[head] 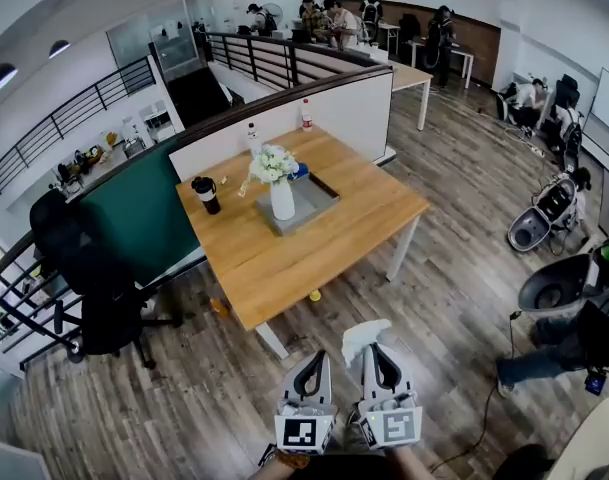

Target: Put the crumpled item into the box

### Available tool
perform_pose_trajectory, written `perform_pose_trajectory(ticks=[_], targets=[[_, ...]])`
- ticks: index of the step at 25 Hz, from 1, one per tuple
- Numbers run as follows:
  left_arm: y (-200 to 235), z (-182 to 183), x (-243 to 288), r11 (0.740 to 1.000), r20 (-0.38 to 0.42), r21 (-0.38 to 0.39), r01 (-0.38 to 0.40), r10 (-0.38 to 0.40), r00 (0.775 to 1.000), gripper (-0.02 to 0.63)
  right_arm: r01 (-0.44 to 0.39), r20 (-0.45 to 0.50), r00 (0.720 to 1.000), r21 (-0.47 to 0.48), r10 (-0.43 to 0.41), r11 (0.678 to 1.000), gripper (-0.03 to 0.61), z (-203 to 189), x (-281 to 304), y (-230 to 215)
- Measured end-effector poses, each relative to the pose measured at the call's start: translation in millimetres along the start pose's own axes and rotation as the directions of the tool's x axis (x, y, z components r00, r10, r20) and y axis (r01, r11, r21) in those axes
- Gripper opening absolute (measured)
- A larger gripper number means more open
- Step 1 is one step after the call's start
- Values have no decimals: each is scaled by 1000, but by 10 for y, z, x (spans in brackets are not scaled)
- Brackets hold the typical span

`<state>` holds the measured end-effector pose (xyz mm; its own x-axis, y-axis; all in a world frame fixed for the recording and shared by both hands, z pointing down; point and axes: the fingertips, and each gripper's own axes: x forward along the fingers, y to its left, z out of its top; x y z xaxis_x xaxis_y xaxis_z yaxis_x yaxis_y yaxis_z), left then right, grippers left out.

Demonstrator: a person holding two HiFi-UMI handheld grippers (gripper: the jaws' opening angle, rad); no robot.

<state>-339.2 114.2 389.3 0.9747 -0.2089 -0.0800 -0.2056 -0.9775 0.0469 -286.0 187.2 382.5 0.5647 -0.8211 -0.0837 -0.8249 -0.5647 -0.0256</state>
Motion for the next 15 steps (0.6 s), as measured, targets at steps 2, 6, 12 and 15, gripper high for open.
perform_pose_trajectory(ticks=[2,6,12,15], targets=[[-185,-15,219,1000,1,5,11,-11,1000,23,5,1,1000,5,-5,1000,8,-8,39,-288],[-511,-71,579,1000,4,20,15,-15,1000,23,25,-18,1000,25,-25,999,8,-54,53,-859],[-821,-214,947,999,-33,31,17,-16,999,23,23,-50,999,35,-21,999,8,-229,86,-1404],[-873,-235,1062,999,-30,31,15,-14,999,23,31,-63,998,48,-28,998,8,-298,125,-1549]])
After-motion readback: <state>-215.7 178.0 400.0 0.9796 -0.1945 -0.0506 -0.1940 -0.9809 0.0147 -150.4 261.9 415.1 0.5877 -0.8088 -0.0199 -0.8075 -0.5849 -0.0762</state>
